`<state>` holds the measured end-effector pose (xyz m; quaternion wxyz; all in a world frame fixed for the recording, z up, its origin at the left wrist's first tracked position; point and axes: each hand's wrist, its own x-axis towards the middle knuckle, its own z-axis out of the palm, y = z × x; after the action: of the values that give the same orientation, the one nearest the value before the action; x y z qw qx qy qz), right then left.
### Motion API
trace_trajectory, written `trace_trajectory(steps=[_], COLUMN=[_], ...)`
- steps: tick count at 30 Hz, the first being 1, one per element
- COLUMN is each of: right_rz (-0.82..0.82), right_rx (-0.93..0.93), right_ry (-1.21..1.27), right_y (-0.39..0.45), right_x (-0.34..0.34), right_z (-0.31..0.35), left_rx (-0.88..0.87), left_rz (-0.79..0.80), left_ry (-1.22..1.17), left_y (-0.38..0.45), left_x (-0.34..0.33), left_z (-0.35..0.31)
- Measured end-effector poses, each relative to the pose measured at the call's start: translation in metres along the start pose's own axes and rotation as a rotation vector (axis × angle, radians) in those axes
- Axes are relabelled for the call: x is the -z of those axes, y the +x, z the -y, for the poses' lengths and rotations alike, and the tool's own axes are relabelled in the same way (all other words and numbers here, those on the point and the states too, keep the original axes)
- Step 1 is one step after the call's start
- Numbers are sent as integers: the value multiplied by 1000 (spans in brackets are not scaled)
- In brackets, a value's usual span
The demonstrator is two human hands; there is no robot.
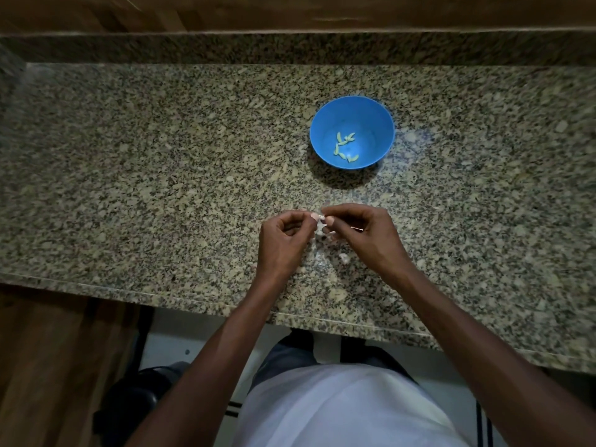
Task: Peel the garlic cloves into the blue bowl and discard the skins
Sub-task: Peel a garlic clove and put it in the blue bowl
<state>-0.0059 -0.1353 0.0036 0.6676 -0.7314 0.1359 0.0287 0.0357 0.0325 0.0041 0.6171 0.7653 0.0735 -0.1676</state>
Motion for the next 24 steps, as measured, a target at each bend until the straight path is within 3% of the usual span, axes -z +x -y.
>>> trace_trajectory(steps=[11, 21, 24], right_rz=[-8, 126, 127], right_rx=[19, -141, -113], right_ry=[-211, 175, 134], right_y=[-1, 0, 0], right_x=[4, 8, 6], right_z=[0, 3, 4], left_rx=[-7, -129, -137], left_rz=[63, 196, 190], left_ry=[-48, -11, -17], left_y=[-7, -2, -3], left_x=[-4, 8, 9], left_z=[-5, -8, -8])
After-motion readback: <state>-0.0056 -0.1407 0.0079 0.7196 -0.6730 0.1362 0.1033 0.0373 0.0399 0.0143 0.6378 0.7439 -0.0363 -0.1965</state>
